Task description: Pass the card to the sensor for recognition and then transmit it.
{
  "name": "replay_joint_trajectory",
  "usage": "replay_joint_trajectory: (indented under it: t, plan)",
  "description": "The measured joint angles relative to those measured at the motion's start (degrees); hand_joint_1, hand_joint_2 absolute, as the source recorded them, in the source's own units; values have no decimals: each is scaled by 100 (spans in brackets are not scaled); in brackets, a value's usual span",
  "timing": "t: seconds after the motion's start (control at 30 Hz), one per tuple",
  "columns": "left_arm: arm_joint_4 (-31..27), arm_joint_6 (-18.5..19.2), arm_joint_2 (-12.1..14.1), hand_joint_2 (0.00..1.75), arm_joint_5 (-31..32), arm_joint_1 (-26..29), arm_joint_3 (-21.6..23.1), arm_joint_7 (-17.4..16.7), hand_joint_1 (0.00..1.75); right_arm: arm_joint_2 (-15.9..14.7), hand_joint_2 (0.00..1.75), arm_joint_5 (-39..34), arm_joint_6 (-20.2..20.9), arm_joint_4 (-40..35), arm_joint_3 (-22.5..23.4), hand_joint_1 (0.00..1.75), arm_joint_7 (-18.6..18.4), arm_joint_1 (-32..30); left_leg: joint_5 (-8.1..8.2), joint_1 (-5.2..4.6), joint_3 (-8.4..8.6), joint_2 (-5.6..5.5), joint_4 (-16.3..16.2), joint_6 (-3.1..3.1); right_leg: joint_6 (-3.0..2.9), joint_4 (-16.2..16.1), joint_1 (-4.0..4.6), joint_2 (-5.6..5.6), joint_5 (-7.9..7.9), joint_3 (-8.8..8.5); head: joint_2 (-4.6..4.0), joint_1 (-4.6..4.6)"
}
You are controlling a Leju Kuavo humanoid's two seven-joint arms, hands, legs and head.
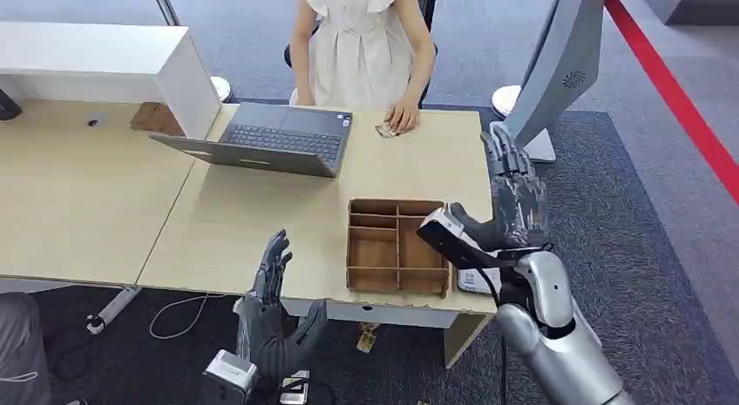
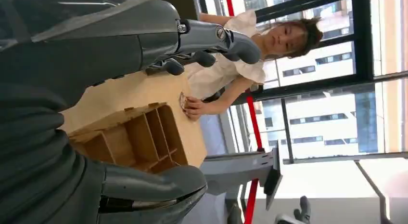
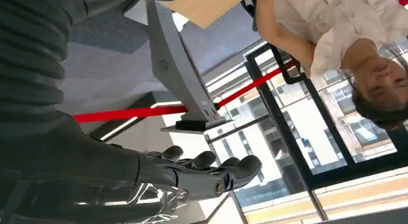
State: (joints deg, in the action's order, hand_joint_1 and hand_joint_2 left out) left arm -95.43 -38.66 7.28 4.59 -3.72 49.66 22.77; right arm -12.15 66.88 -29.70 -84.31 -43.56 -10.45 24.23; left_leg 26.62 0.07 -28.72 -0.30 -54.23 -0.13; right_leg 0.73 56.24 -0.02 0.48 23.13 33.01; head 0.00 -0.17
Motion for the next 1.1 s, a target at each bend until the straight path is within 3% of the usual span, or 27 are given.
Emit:
replay_joint_trajectory:
  t: [0.47, 0.83, 1.1]
  plan:
    - [39, 55, -2, 175, -35, 7, 0, 11, 0, 494, 175, 221, 175, 1063, -566, 0, 24, 648, 0, 0, 3, -2, 0, 0, 0, -1, -1, -3, 1, 2, 0, 0]
    - [98, 315, -11, 175, -50, 67, -50, 11, 0, 549, 175, 400, 278, 1421, -682, 0, -196, 670, 1, -1, 7, -2, 0, 0, 0, -1, 0, -3, 1, 3, 0, 0]
    - [114, 236, -9, 175, 26, 101, -79, -114, 0, 470, 175, 424, 243, 1441, -614, 0, -349, 595, 0, -2, 9, -1, 0, 0, 0, -2, 0, -3, 1, 3, 0, 0]
